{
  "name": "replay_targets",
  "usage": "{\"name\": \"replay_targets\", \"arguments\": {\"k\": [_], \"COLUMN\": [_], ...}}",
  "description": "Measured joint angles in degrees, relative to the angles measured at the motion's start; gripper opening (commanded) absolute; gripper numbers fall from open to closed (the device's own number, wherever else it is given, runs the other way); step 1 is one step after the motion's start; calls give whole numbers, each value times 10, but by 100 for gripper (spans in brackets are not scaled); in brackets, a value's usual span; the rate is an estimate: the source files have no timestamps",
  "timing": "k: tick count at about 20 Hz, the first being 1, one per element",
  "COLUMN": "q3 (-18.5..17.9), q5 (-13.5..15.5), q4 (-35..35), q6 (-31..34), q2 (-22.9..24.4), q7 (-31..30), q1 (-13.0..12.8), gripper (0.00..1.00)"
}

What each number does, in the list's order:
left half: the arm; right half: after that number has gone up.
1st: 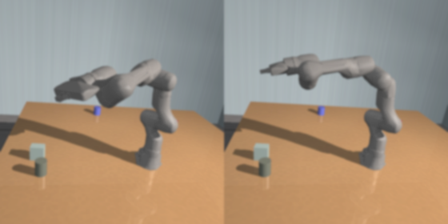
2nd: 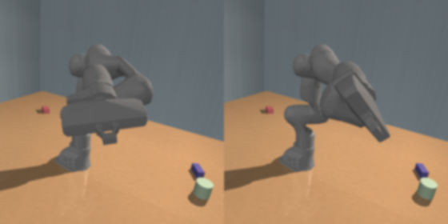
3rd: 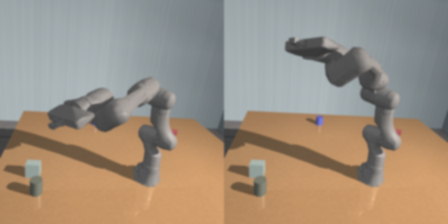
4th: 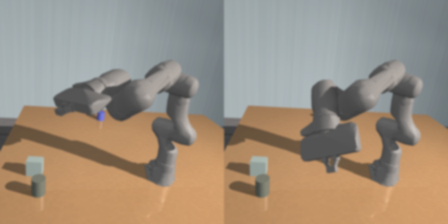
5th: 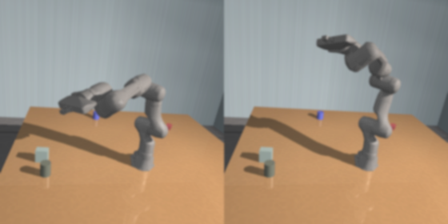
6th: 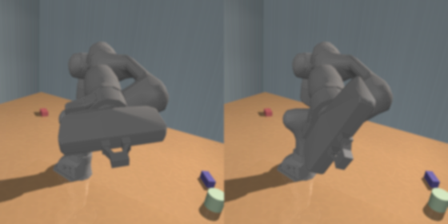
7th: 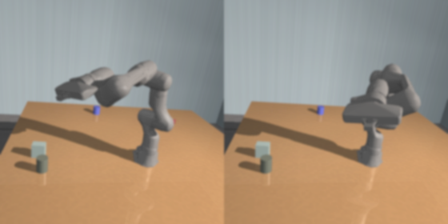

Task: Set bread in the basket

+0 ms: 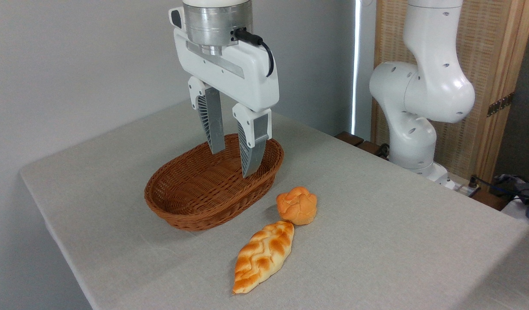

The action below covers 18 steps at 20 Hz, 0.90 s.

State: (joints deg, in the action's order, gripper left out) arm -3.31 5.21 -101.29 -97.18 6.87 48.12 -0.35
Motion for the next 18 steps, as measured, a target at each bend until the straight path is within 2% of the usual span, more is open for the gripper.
{"name": "replay_targets", "arguments": {"k": [1,3,5,18], "q3": [0,-4,-9,-9], "q5": [0,22,31,32], "q4": [0,0,0,5], "q6": [0,0,0,20], "q2": [0,0,0,0], "q7": [0,0,0,0], "q1": [2,4,7,9], "gripper": [100,100,100,100]}}
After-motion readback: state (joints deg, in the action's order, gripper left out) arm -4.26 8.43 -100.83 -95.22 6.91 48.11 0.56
